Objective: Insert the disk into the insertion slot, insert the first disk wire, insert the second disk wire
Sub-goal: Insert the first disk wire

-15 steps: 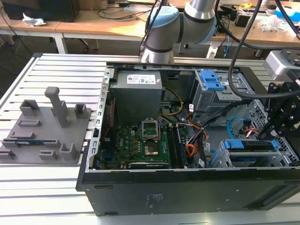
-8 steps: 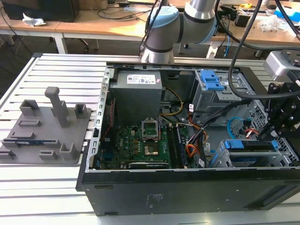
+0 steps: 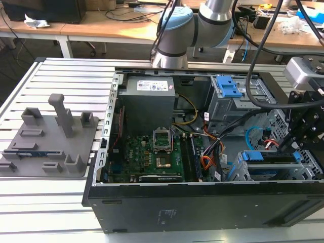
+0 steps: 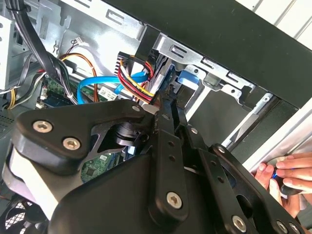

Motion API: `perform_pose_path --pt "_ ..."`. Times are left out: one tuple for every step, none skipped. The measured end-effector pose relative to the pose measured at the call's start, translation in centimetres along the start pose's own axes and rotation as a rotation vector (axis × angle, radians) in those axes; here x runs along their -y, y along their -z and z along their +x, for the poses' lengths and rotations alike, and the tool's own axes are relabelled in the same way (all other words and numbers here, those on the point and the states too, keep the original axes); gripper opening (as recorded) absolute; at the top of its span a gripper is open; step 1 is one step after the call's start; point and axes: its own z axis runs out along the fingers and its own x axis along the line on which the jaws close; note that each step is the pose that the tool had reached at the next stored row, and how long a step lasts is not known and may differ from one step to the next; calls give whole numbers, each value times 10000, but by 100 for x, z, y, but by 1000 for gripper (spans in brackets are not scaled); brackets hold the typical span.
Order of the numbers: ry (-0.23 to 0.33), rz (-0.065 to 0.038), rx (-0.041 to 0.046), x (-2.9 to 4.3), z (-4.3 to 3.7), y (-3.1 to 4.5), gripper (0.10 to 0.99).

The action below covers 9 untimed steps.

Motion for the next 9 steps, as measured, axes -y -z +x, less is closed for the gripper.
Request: perform_pose_path --pt "0 0 0 0 1 -4 169" --pt "-1 0 2 0 1 -8 169" --pt "-1 0 1 0 1 -13 169" --pt "0 0 1 1 1 -17 169" --pt "-1 0 2 1 1 -21 169" --pt "-1 0 2 1 1 -24 169" --pt "-1 0 1 1 1 -27 169" --pt "-1 0 1 1 1 -32 169" --pt "0 0 0 1 1 -35 169"
